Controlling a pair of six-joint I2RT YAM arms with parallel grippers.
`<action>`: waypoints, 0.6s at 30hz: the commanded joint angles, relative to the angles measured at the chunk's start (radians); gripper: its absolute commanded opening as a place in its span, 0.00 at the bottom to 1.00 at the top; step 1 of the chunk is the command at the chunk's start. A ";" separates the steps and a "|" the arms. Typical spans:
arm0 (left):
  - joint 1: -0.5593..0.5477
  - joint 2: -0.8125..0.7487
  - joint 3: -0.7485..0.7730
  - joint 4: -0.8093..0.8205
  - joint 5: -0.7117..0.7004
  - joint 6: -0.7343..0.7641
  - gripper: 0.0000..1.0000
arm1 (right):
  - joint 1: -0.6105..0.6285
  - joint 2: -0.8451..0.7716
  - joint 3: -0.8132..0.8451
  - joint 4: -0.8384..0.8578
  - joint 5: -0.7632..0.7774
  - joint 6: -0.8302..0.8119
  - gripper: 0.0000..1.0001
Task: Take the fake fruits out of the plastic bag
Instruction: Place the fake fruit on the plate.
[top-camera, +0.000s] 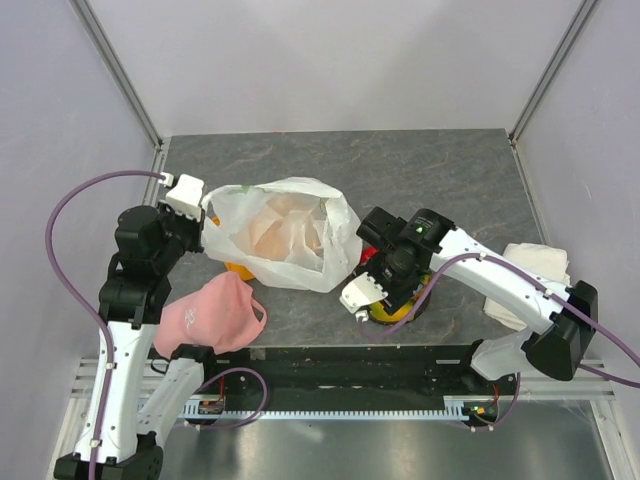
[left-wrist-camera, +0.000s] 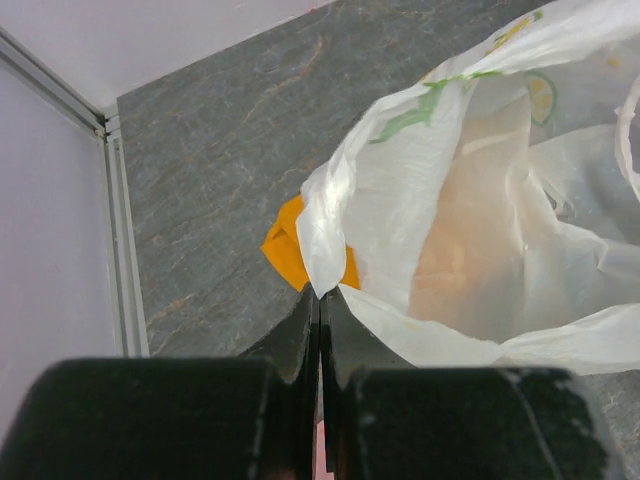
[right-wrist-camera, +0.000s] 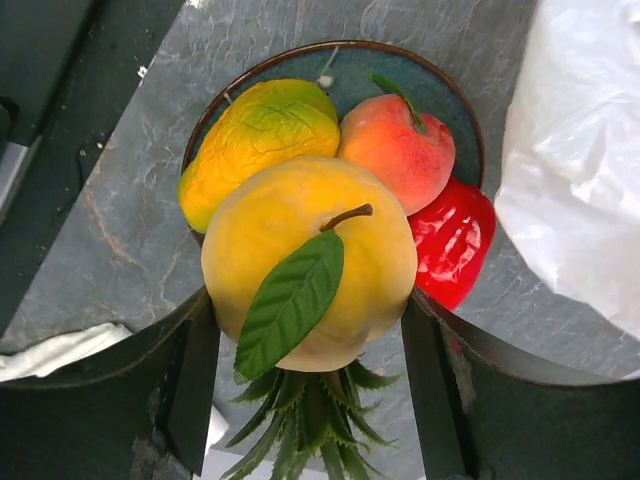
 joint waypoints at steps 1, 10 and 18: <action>0.024 -0.011 0.022 0.005 0.028 -0.047 0.02 | 0.006 0.017 -0.018 0.051 0.042 -0.066 0.56; 0.041 -0.036 0.002 -0.019 0.066 -0.058 0.02 | 0.012 0.068 -0.032 0.105 0.062 -0.055 0.57; 0.050 -0.039 -0.007 -0.021 0.094 -0.069 0.01 | 0.016 0.065 -0.081 0.119 0.097 -0.085 0.62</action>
